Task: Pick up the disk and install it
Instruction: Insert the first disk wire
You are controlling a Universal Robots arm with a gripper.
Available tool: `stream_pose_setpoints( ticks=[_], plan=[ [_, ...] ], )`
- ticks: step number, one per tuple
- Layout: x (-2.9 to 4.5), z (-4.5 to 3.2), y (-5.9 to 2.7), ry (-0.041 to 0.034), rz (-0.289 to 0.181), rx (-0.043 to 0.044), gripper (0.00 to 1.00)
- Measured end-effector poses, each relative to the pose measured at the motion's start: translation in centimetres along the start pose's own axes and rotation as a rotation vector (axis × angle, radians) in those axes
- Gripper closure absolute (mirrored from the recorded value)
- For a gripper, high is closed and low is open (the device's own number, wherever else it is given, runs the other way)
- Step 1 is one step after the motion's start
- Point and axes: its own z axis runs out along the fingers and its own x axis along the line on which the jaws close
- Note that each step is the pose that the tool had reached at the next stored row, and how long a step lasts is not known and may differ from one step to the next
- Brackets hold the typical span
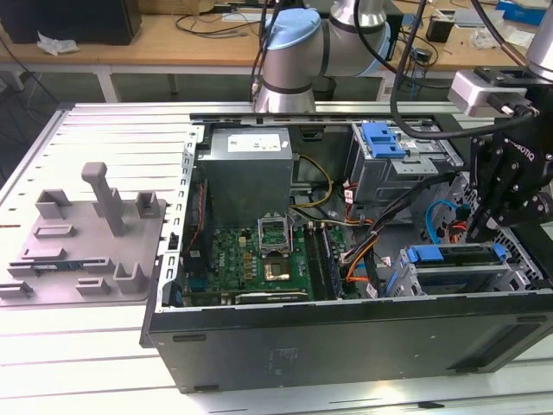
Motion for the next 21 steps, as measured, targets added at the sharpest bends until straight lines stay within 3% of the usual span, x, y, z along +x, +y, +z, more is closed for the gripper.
stream_pose_setpoints(
  ticks=[4,10,21],
  plan=[
    [0.03,0.02,-0.32,-0.0004,0.000,-0.0010,0.83],
    [0.15,0.23,0.05,-0.0004,0.000,-0.0011,0.83],
    [0.25,0.27,-0.11,-0.0016,0.000,-0.0011,0.83]
  ],
)
